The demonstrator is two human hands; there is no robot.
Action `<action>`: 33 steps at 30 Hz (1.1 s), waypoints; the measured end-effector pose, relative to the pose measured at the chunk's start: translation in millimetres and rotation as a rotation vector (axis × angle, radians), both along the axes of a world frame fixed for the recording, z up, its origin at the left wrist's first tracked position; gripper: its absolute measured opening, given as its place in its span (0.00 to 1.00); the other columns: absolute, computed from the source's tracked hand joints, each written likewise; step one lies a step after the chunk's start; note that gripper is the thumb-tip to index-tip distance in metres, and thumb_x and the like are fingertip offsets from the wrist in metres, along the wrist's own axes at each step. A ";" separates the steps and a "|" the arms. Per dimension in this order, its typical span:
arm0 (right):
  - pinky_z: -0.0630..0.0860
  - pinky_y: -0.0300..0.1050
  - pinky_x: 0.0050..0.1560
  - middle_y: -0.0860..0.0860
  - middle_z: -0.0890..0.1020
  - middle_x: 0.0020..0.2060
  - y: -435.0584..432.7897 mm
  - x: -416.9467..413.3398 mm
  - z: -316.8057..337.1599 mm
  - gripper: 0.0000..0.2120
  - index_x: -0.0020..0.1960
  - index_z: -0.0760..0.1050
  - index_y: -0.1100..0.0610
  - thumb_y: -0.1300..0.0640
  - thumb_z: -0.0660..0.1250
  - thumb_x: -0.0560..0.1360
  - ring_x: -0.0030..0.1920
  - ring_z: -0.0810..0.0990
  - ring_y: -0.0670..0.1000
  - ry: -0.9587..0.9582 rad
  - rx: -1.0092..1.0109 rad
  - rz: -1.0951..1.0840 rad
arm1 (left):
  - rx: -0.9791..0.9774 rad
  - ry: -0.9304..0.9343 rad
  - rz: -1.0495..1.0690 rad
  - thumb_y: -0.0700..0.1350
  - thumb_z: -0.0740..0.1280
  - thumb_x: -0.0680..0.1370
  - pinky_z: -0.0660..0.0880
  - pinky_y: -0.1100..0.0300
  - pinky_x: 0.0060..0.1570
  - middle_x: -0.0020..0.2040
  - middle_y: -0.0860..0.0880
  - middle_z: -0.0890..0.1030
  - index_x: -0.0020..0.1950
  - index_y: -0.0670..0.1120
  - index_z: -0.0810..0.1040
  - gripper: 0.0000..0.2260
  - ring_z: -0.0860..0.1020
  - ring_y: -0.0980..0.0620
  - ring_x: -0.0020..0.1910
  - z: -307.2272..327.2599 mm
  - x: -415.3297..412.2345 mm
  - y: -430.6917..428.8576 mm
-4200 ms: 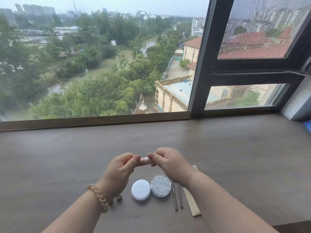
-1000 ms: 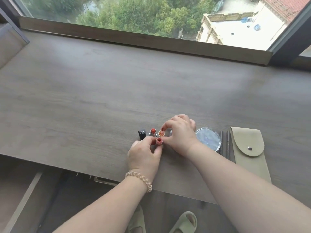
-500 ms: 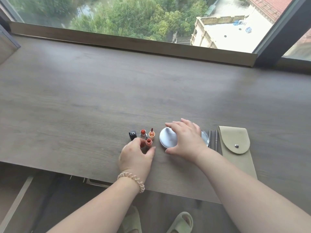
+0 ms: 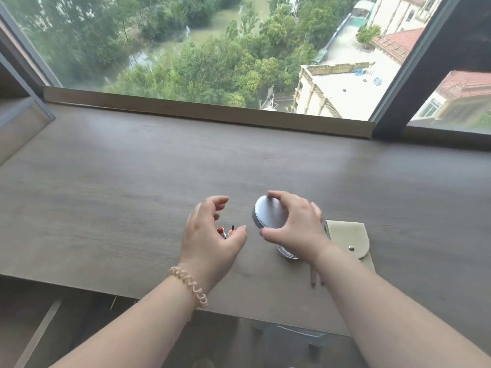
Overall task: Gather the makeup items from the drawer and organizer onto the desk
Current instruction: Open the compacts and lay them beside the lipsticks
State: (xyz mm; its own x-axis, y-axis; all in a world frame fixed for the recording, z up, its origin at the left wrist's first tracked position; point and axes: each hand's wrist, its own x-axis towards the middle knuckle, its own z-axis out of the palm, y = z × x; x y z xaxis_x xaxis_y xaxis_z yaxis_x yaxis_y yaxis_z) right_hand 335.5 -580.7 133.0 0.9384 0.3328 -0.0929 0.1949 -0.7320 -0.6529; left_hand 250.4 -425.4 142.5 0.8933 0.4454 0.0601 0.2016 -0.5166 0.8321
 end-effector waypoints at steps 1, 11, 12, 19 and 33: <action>0.61 0.48 0.69 0.37 0.74 0.58 -6.4 0.3 18.1 0.32 0.63 0.70 0.40 0.50 0.74 0.61 0.61 0.68 0.42 0.063 0.122 -0.018 | -0.097 -0.010 -0.028 0.51 0.73 0.67 0.70 0.66 0.46 0.56 0.58 0.74 0.60 0.56 0.70 0.24 0.73 0.57 0.53 13.3 4.4 -2.3; 0.78 0.50 0.56 0.54 0.84 0.51 -52.1 -16.6 124.6 0.25 0.59 0.76 0.54 0.59 0.74 0.62 0.54 0.82 0.53 0.296 0.616 0.107 | -1.010 0.123 -0.528 0.53 0.74 0.63 0.78 0.53 0.47 0.51 0.45 0.82 0.64 0.51 0.72 0.31 0.81 0.42 0.49 79.8 22.4 -44.1; 0.78 0.50 0.55 0.54 0.84 0.51 -56.2 -18.8 129.3 0.25 0.59 0.77 0.53 0.58 0.75 0.62 0.54 0.81 0.52 0.270 0.608 0.100 | -1.048 0.115 -0.544 0.51 0.75 0.63 0.78 0.52 0.46 0.51 0.43 0.82 0.64 0.49 0.72 0.30 0.82 0.40 0.48 83.4 23.0 -47.0; 0.75 0.46 0.60 0.41 0.83 0.52 -66.8 -31.7 156.2 0.21 0.60 0.78 0.47 0.50 0.70 0.67 0.56 0.78 0.40 0.011 0.325 0.159 | -1.219 0.076 -0.555 0.45 0.78 0.60 0.80 0.50 0.46 0.53 0.39 0.81 0.64 0.44 0.69 0.34 0.81 0.41 0.47 91.5 24.8 -59.9; 0.66 0.43 0.40 0.46 0.75 0.36 -34.7 -31.0 168.6 0.15 0.61 0.67 0.53 0.56 0.58 0.75 0.37 0.71 0.51 -0.305 -0.280 0.422 | -1.320 0.020 -0.476 0.41 0.75 0.59 0.81 0.52 0.39 0.42 0.41 0.84 0.56 0.45 0.68 0.28 0.83 0.43 0.36 91.6 25.5 -47.8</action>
State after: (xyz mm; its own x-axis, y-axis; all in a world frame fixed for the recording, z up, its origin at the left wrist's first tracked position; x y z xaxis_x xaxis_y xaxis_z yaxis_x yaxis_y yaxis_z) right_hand 304.5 -615.4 301.6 0.7285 0.6847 0.0221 0.6550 -0.6868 -0.3151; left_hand 275.9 -473.1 234.1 0.9682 -0.1789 -0.1746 0.2485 0.6124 0.7505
